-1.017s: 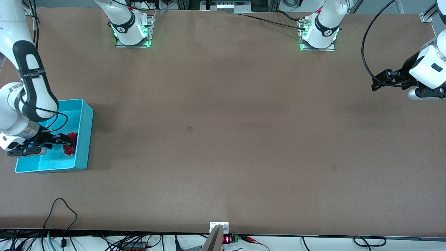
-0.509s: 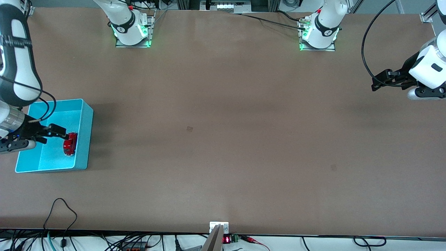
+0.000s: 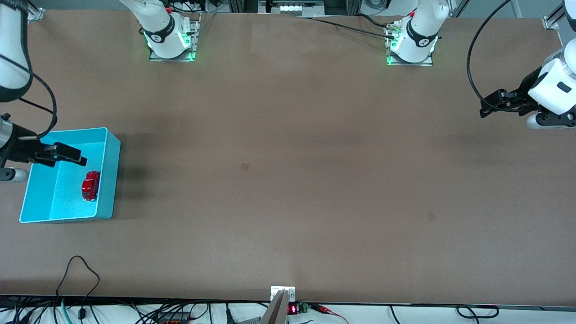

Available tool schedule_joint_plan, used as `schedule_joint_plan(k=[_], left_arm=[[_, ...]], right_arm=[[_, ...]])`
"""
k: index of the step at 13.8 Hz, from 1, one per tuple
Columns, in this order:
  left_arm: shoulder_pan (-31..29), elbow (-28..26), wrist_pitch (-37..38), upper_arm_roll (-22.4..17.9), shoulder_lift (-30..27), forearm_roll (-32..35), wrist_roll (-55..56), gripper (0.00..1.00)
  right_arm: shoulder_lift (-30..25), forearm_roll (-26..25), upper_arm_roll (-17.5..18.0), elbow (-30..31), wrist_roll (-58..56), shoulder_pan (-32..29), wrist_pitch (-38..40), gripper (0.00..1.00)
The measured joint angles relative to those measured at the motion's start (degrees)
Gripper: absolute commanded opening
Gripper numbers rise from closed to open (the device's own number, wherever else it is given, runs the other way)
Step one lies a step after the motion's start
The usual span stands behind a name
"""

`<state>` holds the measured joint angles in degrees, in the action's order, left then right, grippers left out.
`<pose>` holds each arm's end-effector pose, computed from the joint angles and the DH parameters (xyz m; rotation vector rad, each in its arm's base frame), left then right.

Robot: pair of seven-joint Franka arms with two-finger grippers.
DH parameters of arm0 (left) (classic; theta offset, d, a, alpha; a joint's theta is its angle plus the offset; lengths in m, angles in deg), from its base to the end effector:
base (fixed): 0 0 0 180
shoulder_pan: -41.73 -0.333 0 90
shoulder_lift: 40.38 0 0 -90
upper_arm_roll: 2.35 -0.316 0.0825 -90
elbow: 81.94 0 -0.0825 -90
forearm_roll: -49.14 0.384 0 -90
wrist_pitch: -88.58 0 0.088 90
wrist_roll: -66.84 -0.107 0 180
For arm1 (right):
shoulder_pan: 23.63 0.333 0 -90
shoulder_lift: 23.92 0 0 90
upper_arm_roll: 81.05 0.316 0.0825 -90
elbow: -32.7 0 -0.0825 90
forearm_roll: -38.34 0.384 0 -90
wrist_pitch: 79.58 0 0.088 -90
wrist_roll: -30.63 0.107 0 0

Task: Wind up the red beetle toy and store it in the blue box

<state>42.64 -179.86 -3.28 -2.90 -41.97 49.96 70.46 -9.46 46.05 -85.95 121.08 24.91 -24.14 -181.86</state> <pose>0.5438 -0.0019 0.5773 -3.1213 -0.0872 0.1210 0.6372 -0.0433 0.5067 -3.0311 0.0322 -0.0030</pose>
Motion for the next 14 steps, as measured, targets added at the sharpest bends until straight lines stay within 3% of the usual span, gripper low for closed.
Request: schedule_joint_plan(k=[5,10,14], left_arm=[[0.0,0.0,0.0,0.0,0.0,0.0,0.0,1.00],[0.0,0.0,0.0,0.0,0.0,0.0,0.0,1.00],[0.0,0.0,0.0,0.0,0.0,0.0,0.0,1.00]], right_arm=[[-5.7,-4.6,-1.0,-3.6,7.0,2.2,11.8,1.00],[-9.6,-4.7,-1.9,-3.6,2.2,-1.5,13.0,1.00],[-10.5,-4.7,-1.6,0.8,1.6,-1.2,11.4,1.00]])
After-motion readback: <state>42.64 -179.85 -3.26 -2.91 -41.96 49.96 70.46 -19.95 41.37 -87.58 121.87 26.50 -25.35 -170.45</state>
